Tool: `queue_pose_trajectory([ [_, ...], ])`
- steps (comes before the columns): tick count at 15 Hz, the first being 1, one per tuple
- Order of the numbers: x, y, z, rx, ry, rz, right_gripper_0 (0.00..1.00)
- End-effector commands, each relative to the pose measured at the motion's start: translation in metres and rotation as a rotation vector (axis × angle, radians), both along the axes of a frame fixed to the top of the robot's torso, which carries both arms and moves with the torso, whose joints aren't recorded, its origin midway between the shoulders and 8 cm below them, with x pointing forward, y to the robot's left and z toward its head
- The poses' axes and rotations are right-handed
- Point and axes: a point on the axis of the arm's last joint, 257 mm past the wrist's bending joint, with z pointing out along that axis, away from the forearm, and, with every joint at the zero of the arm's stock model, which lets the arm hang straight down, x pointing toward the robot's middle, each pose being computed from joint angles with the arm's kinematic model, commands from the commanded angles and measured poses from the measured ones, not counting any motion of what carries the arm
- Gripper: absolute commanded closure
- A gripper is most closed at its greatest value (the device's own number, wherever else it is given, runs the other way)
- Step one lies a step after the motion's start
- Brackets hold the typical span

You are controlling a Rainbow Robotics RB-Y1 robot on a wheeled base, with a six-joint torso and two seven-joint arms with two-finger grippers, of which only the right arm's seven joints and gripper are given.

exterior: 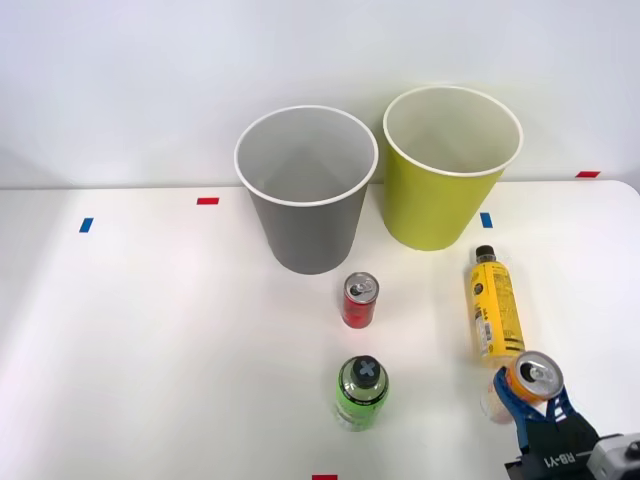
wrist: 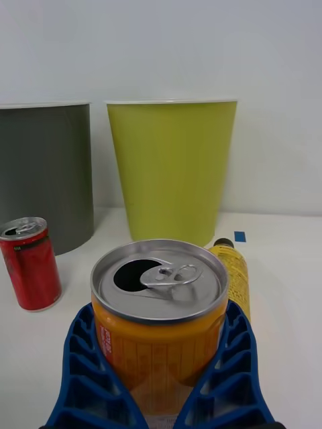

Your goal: Put cans in the gray bin, plastic bottles in the light green bin

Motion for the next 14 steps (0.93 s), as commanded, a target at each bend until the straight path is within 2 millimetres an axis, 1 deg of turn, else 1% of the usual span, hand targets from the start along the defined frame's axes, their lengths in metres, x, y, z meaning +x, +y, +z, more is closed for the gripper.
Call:
queue_pose_trajectory([
  [1, 0.021, 0.012, 0.039, 0.017, 0.001, 0.026, 1.0],
  [2, 0.028, 0.018, 0.05, 0.026, -0.009, 0.04, 1.0],
  [3, 0.039, 0.025, 0.064, 0.036, -0.031, 0.059, 1.0],
  [5, 0.058, 0.035, 0.08, 0.059, -0.058, 0.079, 1.0],
  [8, 0.098, 0.065, 0.107, 0.107, -0.068, 0.129, 1.0],
  [10, 0.116, 0.08, 0.122, 0.135, -0.068, 0.152, 1.0],
  [11, 0.127, 0.088, 0.137, 0.158, -0.08, 0.167, 1.0],
  [13, 0.141, 0.101, 0.161, 0.185, -0.1, 0.191, 1.0],
  [14, 0.148, 0.109, 0.178, 0.201, -0.122, 0.208, 1.0],
])
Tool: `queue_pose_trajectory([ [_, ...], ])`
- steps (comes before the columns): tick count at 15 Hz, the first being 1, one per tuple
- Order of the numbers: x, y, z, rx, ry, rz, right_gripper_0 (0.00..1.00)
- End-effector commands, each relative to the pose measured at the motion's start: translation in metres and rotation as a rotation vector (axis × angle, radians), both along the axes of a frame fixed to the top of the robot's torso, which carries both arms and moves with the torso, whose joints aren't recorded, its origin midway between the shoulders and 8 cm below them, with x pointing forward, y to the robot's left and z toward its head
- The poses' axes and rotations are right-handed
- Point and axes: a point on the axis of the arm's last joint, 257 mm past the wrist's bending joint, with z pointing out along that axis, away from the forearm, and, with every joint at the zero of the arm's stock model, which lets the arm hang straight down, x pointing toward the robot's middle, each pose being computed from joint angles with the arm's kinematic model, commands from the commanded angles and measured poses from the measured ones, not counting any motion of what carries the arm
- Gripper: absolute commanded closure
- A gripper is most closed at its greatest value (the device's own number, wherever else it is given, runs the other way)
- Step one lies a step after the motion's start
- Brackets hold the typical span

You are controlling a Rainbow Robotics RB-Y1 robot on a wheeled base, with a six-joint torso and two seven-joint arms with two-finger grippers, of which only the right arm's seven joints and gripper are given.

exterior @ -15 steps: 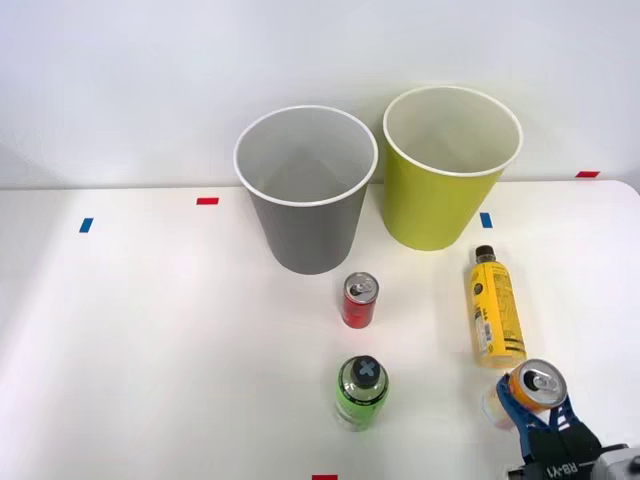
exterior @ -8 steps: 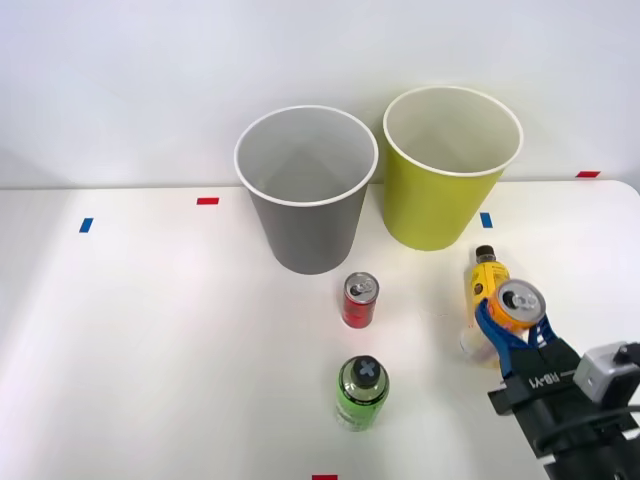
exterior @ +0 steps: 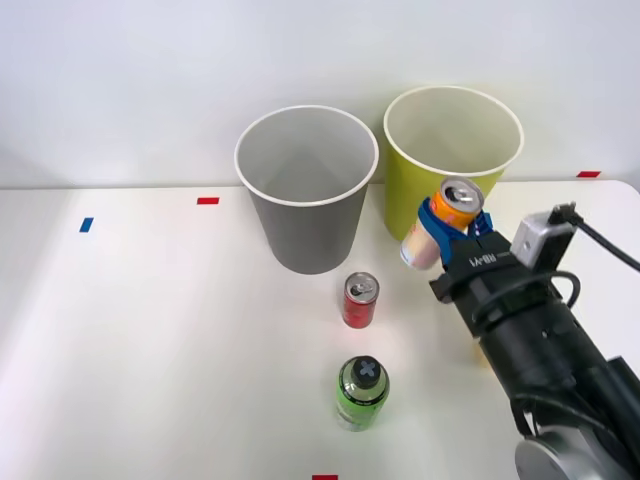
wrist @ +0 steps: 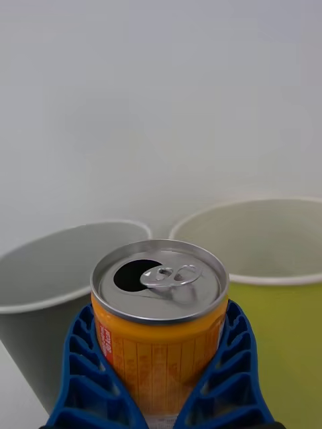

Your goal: Put cans in the gray bin, plastic bottles in the light green bin

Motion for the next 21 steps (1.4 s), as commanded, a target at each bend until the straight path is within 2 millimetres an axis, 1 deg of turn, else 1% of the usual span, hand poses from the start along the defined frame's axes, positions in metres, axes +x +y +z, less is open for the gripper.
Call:
queue_pose_trajectory([
  [1, 0.018, 0.019, 0.04, 0.045, -0.042, 0.038, 1.0],
  [3, 0.029, 0.041, 0.068, 0.031, -0.062, 0.087, 1.0],
  [4, 0.033, 0.048, 0.077, 0.021, -0.066, 0.102, 1.0],
  [5, 0.035, 0.058, 0.084, 0.017, -0.063, 0.123, 1.0],
  [6, 0.036, 0.076, 0.09, -0.006, -0.051, 0.164, 1.0],
  [8, 0.04, 0.095, 0.104, -0.052, -0.04, 0.209, 1.0],
  [10, 0.043, 0.113, 0.113, -0.106, -0.017, 0.246, 1.0],
  [11, 0.048, 0.122, 0.118, -0.108, -0.019, 0.264, 1.0],
  [12, 0.058, 0.132, 0.122, -0.106, -0.033, 0.28, 1.0],
  [14, 0.084, 0.153, 0.126, -0.081, -0.09, 0.302, 1.0],
  [16, 0.108, 0.166, 0.121, -0.085, -0.117, 0.305, 1.0],
  [18, 0.122, 0.172, 0.117, -0.119, -0.105, 0.304, 1.0],
  [21, 0.132, 0.179, 0.107, -0.189, -0.093, 0.316, 1.0],
])
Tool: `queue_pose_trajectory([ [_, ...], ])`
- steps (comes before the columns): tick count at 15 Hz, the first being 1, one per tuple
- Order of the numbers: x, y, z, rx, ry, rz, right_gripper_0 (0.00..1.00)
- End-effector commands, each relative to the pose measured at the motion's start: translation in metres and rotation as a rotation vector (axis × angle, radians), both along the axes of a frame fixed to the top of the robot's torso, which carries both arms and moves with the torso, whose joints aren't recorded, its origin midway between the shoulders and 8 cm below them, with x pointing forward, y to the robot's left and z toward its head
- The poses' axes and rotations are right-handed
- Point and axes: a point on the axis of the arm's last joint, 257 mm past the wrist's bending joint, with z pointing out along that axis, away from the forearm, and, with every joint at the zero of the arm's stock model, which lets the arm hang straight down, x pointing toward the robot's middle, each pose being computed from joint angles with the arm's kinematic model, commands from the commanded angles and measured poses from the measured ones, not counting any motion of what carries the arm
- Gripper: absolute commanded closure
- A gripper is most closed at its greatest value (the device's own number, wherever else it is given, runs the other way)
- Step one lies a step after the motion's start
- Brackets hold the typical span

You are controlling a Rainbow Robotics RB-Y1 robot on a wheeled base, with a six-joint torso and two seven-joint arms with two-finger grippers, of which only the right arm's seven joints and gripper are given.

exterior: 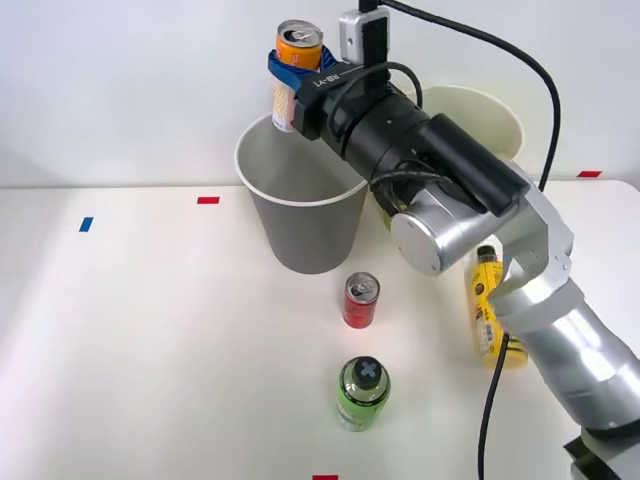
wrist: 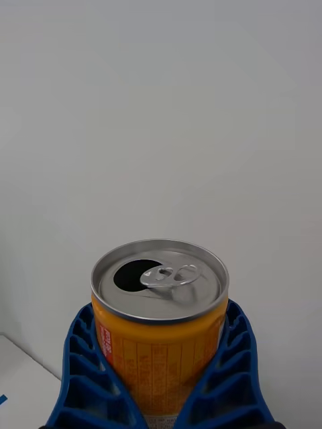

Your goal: Put cans in the gray bin, plastic bottles in the light green bin

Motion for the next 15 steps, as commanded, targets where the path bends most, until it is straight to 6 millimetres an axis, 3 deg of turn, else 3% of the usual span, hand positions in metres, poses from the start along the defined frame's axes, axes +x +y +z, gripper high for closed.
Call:
queue_pose_trajectory([
  [1, 0.008, 0.006, -0.012, -0.053, 0.012, 0.01, 1.0],
  [3, 0.009, 0.004, -0.014, -0.056, 0.019, 0.01, 0.99],
  [4, 0.008, 0.005, -0.016, -0.055, 0.027, 0.015, 0.83],
  [5, 0.007, 0.007, -0.015, -0.047, 0.03, 0.019, 0.47],
  [6, 0.006, 0.009, -0.015, -0.038, 0.037, 0.025, 0.21],
  [7, 0.005, 0.011, -0.015, -0.03, 0.041, 0.03, 0.06],
  [8, 0.005, 0.013, -0.015, -0.024, 0.043, 0.033, 0.0],
  [12, 0.006, 0.01, -0.018, -0.026, 0.037, 0.012, 0.0],
  [15, 0.006, -0.01, -0.017, -0.01, -0.053, -0.048, 0.0],
])
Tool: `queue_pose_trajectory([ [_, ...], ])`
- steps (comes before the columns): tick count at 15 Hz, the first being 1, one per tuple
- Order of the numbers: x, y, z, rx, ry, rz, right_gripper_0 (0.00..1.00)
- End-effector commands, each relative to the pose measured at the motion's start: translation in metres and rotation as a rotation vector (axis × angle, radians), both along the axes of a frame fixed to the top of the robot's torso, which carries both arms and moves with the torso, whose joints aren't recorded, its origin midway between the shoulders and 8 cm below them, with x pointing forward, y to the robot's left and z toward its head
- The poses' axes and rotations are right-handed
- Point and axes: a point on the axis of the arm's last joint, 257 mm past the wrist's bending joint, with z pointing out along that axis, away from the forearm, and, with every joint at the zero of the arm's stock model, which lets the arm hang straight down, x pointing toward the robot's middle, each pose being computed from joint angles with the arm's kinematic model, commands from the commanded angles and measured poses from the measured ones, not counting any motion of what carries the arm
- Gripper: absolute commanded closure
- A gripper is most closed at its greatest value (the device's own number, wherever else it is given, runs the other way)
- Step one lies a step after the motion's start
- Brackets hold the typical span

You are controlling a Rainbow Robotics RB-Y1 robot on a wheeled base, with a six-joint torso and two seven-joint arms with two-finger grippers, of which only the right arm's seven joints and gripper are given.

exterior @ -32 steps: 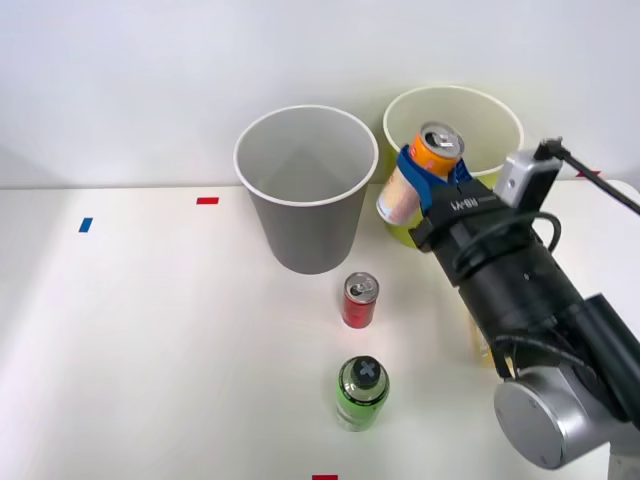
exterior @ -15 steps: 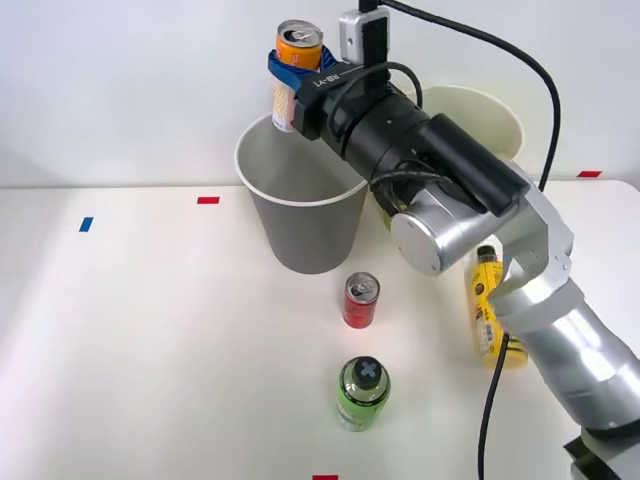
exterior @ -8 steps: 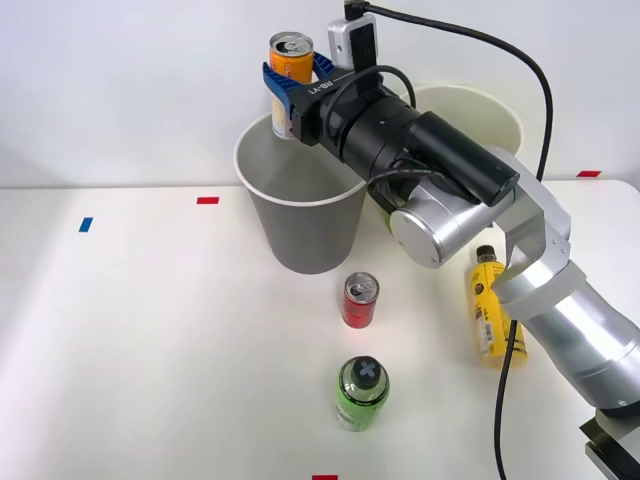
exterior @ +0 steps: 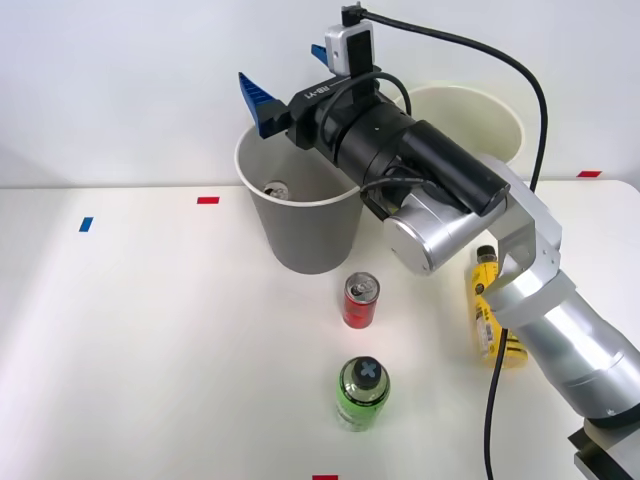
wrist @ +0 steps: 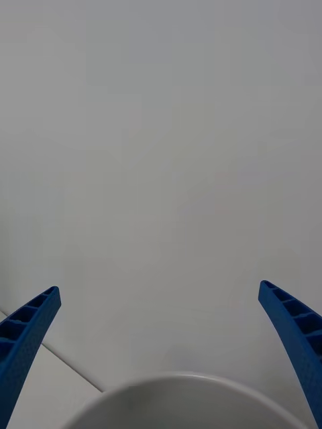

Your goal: Put cans in the gray bin, plastic bottles in the light green bin

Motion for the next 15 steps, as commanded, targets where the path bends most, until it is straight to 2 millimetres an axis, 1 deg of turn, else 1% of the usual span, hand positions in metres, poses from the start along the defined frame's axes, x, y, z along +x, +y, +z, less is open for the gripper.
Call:
queue_pose_trajectory([
  [1, -0.007, -0.024, 0.006, 0.058, -0.11, -0.043, 0.0],
  [3, -0.02, -0.043, 0.012, 0.135, -0.183, -0.043, 0.0],
  [4, -0.032, -0.053, 0.011, 0.163, -0.198, -0.044, 0.0],
  [5, -0.046, -0.065, 0.014, 0.178, -0.211, -0.05, 0.0],
  [6, -0.056, -0.075, 0.013, 0.185, -0.212, -0.055, 0.0],
  [7, -0.076, -0.089, 0.009, 0.187, -0.218, -0.062, 0.0],
  [10, -0.127, -0.133, -0.009, 0.165, -0.205, -0.112, 0.0],
  [13, -0.165, -0.18, -0.03, 0.133, -0.167, -0.2, 0.0],
  [14, -0.18, -0.201, -0.037, 0.137, -0.157, -0.242, 0.0],
  [15, -0.188, -0.215, -0.046, 0.145, -0.146, -0.273, 0.0],
])
